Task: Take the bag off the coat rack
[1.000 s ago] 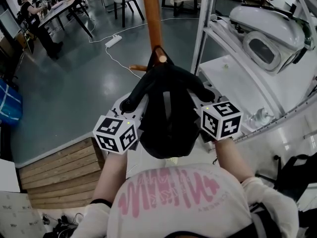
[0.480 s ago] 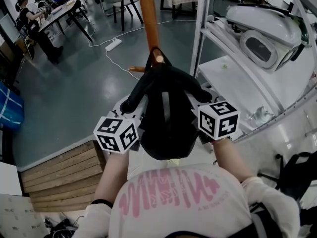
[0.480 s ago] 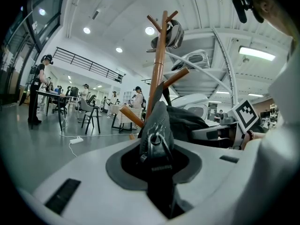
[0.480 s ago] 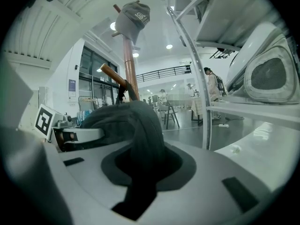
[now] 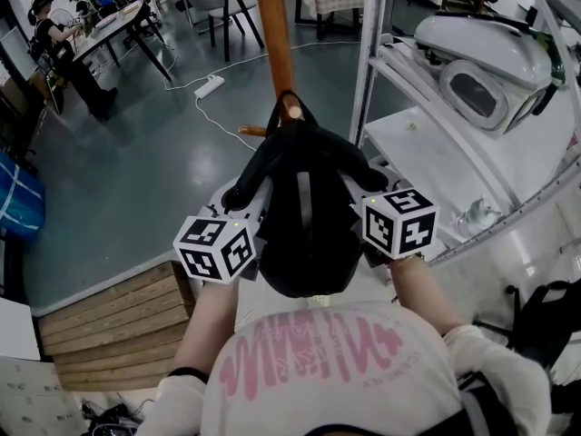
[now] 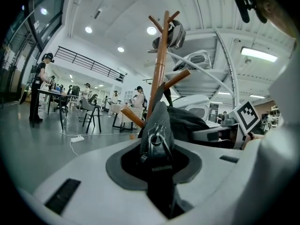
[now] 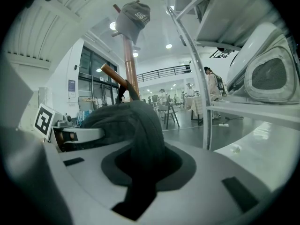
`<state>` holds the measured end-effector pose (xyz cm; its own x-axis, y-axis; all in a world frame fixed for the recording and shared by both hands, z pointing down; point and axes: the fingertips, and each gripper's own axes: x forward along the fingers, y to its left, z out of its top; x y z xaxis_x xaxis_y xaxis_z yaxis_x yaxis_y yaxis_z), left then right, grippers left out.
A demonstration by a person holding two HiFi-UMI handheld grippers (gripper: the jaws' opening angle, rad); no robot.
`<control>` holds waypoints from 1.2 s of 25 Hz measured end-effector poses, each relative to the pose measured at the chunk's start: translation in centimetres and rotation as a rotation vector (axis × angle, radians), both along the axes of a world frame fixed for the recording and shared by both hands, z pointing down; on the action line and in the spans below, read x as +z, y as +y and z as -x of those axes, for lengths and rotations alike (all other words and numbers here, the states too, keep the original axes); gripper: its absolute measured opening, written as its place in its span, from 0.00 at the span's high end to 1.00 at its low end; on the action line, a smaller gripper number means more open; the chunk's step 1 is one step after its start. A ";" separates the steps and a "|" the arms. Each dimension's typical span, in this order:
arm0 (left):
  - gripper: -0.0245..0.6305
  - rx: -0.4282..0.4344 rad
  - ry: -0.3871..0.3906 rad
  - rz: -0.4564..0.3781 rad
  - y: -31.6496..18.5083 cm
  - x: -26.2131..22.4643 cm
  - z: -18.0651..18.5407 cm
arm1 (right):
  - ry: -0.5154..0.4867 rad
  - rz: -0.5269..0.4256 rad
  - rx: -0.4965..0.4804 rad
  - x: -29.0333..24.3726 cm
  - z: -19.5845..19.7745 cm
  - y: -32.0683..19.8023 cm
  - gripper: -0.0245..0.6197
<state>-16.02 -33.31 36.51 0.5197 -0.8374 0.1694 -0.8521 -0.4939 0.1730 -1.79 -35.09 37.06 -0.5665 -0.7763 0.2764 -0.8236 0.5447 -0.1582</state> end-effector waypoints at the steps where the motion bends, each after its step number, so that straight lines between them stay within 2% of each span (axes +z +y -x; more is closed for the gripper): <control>1: 0.84 -0.001 0.001 0.000 0.0 0.0 0.0 | -0.001 -0.001 -0.001 0.0 0.0 0.0 0.85; 30: 0.84 -0.010 0.009 -0.017 0.3 -1.5 0.3 | -0.014 -0.021 0.011 -1.4 0.2 0.1 0.85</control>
